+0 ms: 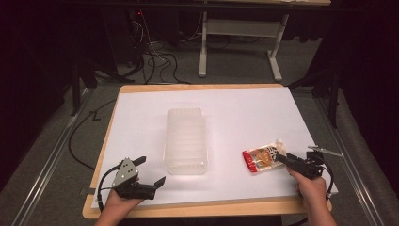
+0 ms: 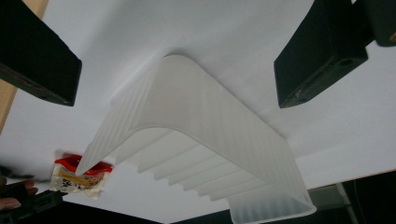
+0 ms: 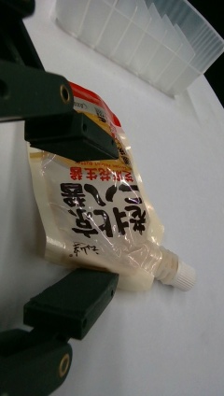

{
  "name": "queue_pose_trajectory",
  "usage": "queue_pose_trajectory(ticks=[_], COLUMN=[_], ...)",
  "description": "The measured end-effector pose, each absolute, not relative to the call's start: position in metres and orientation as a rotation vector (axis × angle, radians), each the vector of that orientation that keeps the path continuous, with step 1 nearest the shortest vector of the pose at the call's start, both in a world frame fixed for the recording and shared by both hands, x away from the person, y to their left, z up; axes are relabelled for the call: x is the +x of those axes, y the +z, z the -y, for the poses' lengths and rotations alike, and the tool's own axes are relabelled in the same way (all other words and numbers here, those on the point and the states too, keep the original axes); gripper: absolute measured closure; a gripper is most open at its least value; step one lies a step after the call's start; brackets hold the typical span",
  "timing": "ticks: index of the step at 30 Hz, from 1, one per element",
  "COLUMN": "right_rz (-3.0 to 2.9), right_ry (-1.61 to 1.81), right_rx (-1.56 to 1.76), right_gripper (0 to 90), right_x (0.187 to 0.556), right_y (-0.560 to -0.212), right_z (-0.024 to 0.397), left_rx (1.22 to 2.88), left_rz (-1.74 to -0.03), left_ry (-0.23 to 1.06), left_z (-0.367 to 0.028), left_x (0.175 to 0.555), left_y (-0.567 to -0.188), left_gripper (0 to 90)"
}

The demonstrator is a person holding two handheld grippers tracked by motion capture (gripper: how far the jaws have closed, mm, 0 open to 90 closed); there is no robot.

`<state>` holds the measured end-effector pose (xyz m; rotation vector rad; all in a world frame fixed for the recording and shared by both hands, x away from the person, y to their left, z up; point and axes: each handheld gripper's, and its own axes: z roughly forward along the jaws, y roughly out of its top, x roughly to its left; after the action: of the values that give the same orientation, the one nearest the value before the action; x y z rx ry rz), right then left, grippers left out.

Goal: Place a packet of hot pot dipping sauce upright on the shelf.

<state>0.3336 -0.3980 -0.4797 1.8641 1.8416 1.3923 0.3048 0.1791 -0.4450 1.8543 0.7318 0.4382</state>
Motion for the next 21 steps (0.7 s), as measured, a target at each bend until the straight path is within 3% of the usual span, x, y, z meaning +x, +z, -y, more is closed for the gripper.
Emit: queue_pose_trajectory(ticks=[8, 15, 21], right_rz=[-1.816, -1.829, -1.860], right_ry=[1.334, 1.294, 1.303], right_rx=[1.934, 1.940, 1.795], right_gripper=[51.1, 75.9, 87.2], right_x=[0.3374, 0.3372, 0.3343], right_y=[-0.4821, -0.4821, -0.4737], right_z=[0.3966, 0.3973, 0.3931], left_rx=[1.853, 1.859, 1.857], left_rz=[-0.736, -0.735, -0.736], left_ry=[0.433, 0.426, 0.430], left_z=[-0.1792, -0.1777, -0.1784], left_x=[0.3050, 0.3052, 0.3053], left_y=[-0.4458, -0.4468, -0.4465], left_gripper=[1.4, 1.7, 1.8])
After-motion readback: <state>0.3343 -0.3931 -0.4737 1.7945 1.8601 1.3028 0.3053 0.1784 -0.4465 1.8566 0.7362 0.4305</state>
